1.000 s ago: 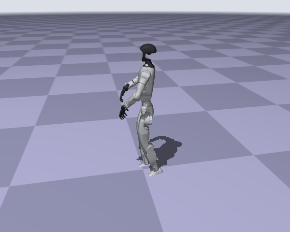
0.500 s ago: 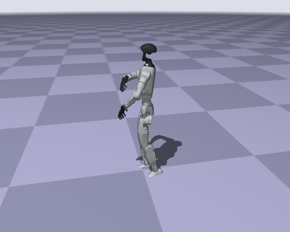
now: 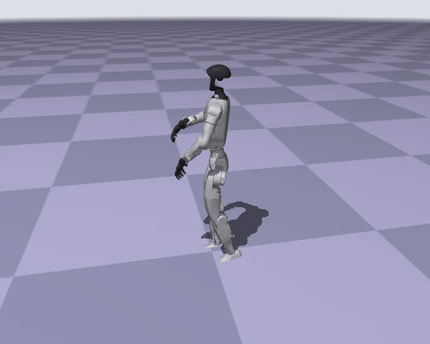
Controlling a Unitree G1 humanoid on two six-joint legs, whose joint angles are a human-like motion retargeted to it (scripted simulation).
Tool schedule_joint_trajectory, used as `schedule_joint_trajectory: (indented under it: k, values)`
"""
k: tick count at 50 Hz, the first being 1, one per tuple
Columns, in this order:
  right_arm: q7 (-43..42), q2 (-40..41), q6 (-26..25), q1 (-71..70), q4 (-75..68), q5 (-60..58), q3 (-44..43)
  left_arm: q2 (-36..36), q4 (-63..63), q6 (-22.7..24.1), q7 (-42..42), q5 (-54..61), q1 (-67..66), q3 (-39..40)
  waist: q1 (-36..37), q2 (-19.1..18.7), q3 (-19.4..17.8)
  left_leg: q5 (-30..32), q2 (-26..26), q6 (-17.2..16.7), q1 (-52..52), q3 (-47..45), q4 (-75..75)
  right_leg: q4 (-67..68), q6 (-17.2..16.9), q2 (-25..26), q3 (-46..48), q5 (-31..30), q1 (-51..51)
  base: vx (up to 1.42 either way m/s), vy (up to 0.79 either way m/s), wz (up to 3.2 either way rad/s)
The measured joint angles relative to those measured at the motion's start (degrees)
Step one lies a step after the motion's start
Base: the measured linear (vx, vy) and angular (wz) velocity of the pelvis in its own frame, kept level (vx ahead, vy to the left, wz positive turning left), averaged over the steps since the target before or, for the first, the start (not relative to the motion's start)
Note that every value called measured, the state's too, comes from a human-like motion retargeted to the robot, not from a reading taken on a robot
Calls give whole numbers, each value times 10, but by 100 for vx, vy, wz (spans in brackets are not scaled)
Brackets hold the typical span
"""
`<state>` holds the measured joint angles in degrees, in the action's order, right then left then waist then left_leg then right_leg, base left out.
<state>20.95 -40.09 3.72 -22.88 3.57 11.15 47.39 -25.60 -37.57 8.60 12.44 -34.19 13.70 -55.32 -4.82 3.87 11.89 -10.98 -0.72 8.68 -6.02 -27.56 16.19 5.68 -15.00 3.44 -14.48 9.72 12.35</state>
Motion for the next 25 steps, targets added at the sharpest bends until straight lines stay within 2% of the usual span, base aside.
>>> schedule_joint_trajectory:
  k: [6, 15, 19, 25]
  values:
    - [-15, 25, -8, 57, -135, -79, -43, 14, -8, -6, 14, 11, -9, 25, 1, -4, 2, -7, -3, 2, -3, 3, -5, 5, 0, 1, 6, 5, 7, 0, 0, 0]
    - [-32, 116, -32, 141, -447, -207, -92, 50, -48, -21, 24, 27, -23, 63, 5, -9, 4, -15, -4, 1, -4, 2, -11, 14, 0, 1, 8, 14, 14, 0, 0, 0]
    - [-42, 155, -40, 170, -576, -236, -113, 63, -66, -25, 23, 36, -27, 77, 5, -10, 2, -19, -3, -1, -5, 3, -9, 18, 0, 1, 9, 18, 16, 0, 0, 0]
    - [-52, 184, -47, 209, -693, -250, -145, 73, -79, -25, 20, 49, -32, 94, 6, -11, -2, -26, 2, -6, -7, 2, 2, 23, 0, 3, 10, 21, 16, 0, 0, 0]
